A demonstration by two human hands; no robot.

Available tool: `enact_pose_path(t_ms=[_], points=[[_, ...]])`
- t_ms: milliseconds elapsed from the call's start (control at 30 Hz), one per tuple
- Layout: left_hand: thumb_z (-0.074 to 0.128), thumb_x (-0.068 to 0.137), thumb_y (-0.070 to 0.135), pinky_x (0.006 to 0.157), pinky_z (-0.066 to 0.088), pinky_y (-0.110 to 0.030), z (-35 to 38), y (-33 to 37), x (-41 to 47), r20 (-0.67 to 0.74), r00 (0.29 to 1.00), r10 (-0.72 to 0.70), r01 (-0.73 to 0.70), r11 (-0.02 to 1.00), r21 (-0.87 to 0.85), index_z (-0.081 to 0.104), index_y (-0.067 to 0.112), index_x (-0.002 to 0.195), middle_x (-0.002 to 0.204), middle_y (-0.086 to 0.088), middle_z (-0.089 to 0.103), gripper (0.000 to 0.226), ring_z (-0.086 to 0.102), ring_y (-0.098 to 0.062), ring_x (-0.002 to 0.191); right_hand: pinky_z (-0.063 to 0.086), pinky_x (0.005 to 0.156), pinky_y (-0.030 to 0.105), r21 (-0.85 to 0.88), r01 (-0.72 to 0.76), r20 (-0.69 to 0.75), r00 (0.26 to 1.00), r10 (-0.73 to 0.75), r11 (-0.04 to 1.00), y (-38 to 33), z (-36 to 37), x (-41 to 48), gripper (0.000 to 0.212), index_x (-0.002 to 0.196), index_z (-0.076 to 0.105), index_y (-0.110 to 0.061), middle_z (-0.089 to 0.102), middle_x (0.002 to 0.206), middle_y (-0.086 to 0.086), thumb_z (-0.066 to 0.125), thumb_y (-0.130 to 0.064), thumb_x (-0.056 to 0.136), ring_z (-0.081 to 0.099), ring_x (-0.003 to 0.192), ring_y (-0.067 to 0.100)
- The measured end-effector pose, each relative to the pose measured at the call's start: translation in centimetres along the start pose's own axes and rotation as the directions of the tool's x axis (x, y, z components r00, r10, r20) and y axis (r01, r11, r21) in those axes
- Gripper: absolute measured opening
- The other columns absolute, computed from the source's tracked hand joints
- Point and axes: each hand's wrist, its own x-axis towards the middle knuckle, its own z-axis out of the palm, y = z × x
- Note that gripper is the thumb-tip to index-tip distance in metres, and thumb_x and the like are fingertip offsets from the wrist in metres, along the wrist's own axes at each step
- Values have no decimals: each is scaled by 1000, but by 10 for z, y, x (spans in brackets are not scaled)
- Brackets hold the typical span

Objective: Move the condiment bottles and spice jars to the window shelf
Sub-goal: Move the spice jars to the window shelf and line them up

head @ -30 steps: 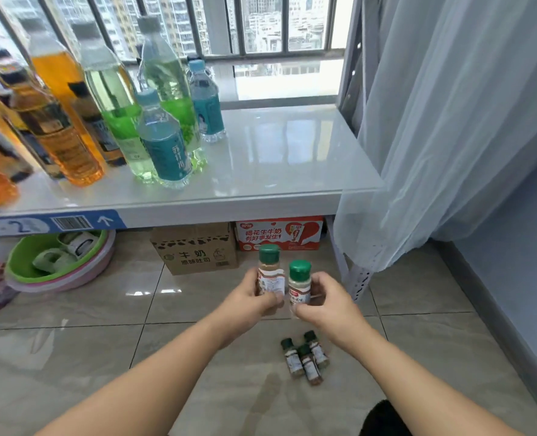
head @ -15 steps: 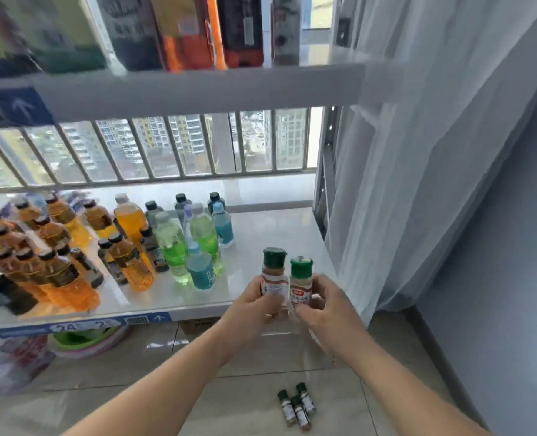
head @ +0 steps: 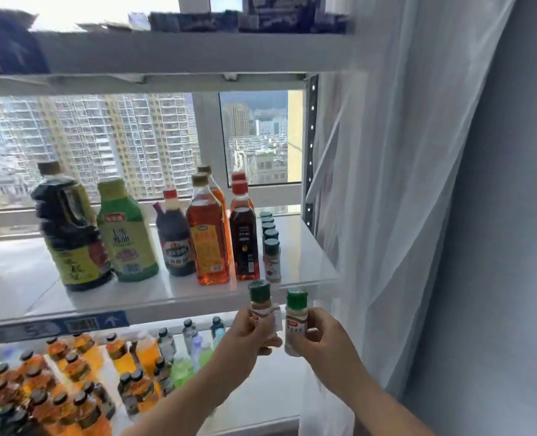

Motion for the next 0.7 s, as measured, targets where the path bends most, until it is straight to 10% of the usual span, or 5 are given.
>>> enact_pose_path(t_ms=[233, 700], points=[[60, 102, 15, 66, 51, -18, -14, 72, 6, 51, 992, 112, -116, 989, 92, 53, 6, 120, 97, -16, 66, 21, 63, -18, 82, 61, 70, 24, -16, 50, -42, 998, -51, 999, -52, -3, 17, 19, 101, 72, -25, 78, 91, -10, 80, -17, 86, 74, 83, 14], [79, 86, 37, 76, 59, -30, -5, 200, 96, 111, 931, 349, -332, 677, 657, 53, 29, 120, 106, 9, 69, 43, 69, -10, 92, 61, 76, 28, -53, 143, -132, 980, -149, 988, -65, -36, 80, 18, 99, 66, -28, 76, 92, -9, 78, -22, 86, 74, 85, 10]])
